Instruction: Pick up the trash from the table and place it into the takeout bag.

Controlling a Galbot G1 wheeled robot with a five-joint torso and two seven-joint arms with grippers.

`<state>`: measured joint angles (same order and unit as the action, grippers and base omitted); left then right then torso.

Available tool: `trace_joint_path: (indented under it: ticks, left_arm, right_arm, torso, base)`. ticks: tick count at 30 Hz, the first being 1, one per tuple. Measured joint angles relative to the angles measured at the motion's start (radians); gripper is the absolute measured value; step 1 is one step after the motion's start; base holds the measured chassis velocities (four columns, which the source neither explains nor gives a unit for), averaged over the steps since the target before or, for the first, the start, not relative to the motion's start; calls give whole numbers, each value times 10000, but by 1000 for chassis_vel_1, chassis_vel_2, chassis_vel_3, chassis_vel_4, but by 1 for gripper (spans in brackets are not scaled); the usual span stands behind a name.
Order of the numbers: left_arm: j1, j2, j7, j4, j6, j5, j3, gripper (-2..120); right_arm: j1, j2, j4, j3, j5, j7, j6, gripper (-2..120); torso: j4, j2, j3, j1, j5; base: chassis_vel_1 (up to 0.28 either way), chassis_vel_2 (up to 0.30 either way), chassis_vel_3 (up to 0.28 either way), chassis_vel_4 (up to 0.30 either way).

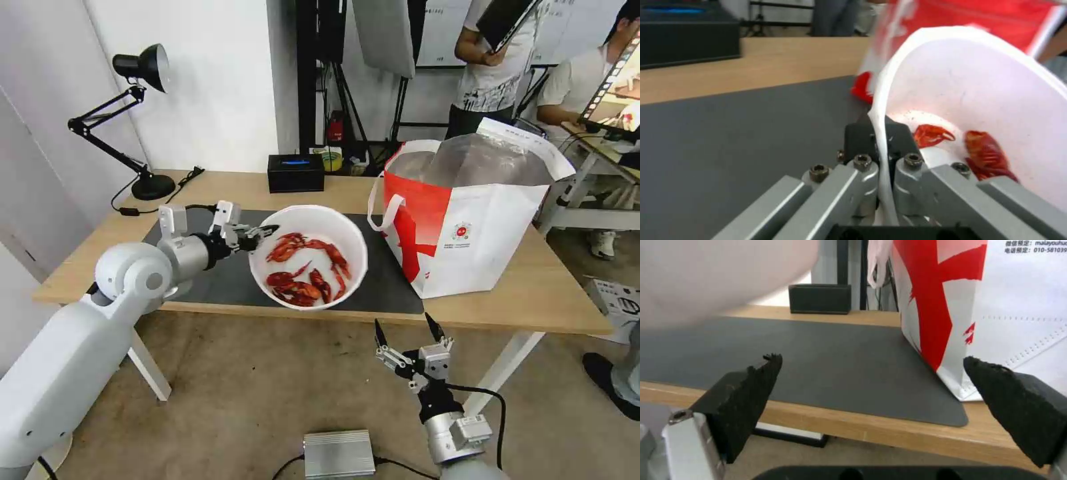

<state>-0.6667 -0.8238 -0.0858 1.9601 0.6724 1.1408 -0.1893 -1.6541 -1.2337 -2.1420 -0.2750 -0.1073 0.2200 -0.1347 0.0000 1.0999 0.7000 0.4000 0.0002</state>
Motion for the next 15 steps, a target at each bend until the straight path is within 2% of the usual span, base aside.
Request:
trace_joint_path:
  ticks: [7, 15]
  left_arm:
    - [843, -389, 545, 508, 97, 666, 702, 0]
    - [1975, -1080, 1110, 457, 157, 1178, 1636, 0]
  right_arm:
    - [0, 0, 0, 0, 0, 0, 0, 100]
    - [0, 0, 0, 0, 0, 0, 0, 100]
  torso:
    - [0, 0, 0, 0, 0]
    - [0, 0, 0, 0, 0]
  base:
    - [0, 0, 0, 0]
    - [0, 0, 0, 0]
